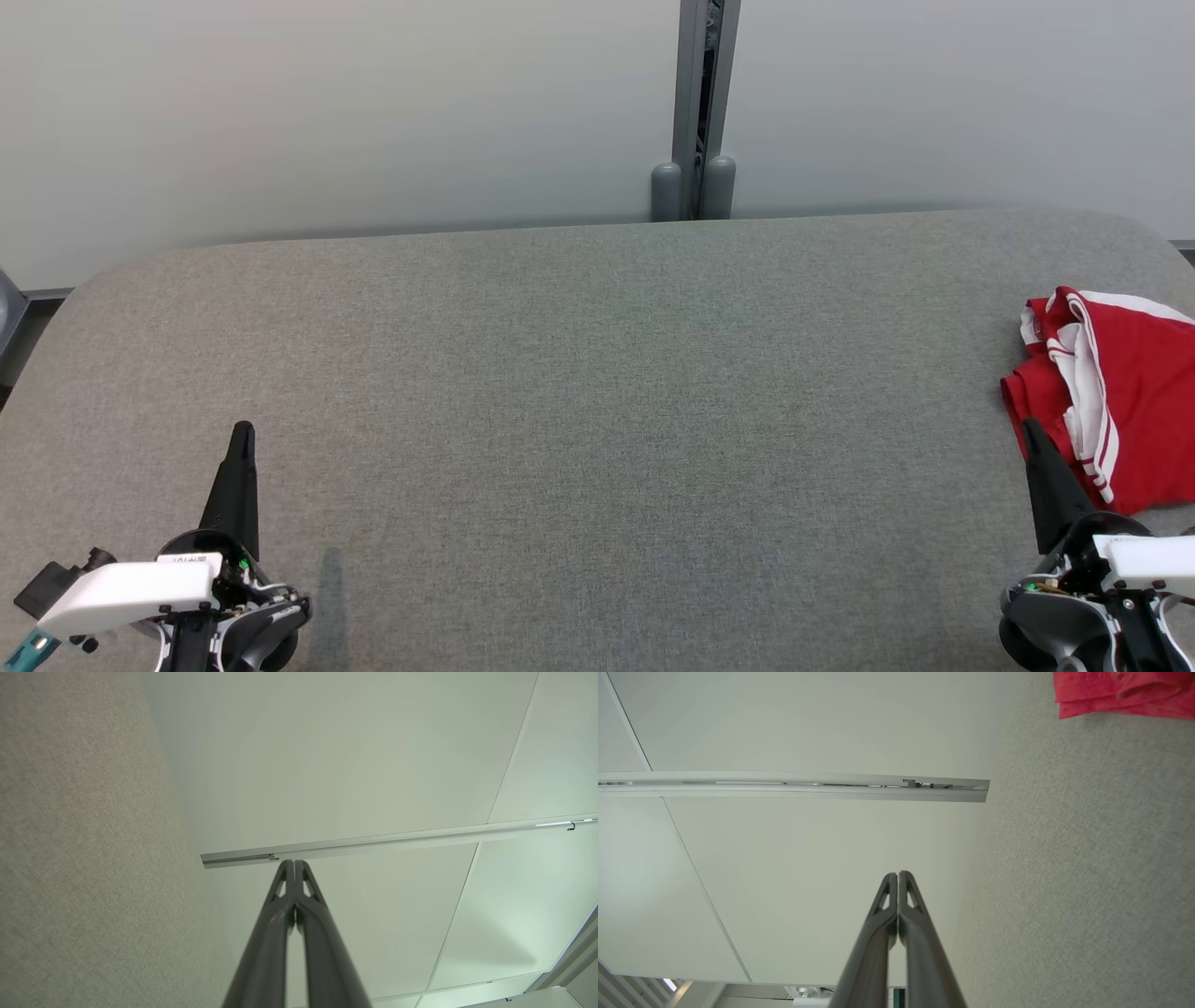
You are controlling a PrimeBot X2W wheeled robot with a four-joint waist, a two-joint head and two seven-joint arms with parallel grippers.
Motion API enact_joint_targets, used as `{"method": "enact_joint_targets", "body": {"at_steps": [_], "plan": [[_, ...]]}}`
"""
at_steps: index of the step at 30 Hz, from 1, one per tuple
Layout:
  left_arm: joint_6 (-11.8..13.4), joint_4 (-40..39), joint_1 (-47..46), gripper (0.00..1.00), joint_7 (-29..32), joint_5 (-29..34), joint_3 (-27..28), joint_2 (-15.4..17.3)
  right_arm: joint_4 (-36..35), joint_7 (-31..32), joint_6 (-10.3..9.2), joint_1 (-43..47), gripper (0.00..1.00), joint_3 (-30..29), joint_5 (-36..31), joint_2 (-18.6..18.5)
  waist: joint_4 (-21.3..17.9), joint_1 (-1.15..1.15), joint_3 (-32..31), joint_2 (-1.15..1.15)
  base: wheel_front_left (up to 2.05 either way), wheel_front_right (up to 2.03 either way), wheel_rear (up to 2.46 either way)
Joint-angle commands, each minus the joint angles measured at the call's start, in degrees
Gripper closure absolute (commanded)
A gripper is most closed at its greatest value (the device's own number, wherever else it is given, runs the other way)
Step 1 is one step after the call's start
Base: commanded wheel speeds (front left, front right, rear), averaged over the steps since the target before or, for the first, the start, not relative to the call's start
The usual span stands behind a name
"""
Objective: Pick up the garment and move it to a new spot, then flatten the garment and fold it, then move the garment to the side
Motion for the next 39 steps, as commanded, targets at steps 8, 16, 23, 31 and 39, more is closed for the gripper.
{"method": "enact_joint_targets", "body": {"at_steps": [8, 16, 23, 31, 39], "plan": [[-0.21, -0.18, -0.76, 1.00, 0.17, -0.09, 0.20, 0.30, -0.20, 0.17, 0.02, 0.53, 1.00, -0.02, 0.14, -0.53, 0.00, 0.00, 0.00, 0.00, 0.00, 0.00, 0.00], [-0.21, -0.18, -0.76, 1.00, 0.17, -0.09, 0.20, 0.30, -0.20, 0.17, 0.02, 0.53, 1.00, -0.02, 0.13, -0.53, 0.00, 0.00, 0.00, 0.00, 0.00, 0.00, 0.00], [-0.21, -0.18, -0.76, 1.00, 0.17, -0.09, 0.20, 0.30, -0.20, 0.17, 0.02, 0.53, 1.00, -0.01, 0.13, -0.53, 0.00, 0.00, 0.00, 0.00, 0.00, 0.00, 0.00], [-0.21, -0.19, -0.76, 1.00, 0.17, -0.09, 0.20, 0.30, -0.20, 0.17, 0.02, 0.53, 1.00, -0.01, 0.14, -0.53, 0.00, 0.00, 0.00, 0.00, 0.00, 0.00, 0.00], [-0.21, -0.19, -0.76, 1.00, 0.17, -0.09, 0.20, 0.30, -0.20, 0.17, 0.01, 0.54, 1.00, 0.00, 0.13, -0.54, 0.00, 0.00, 0.00, 0.00, 0.00, 0.00, 0.00]]}}
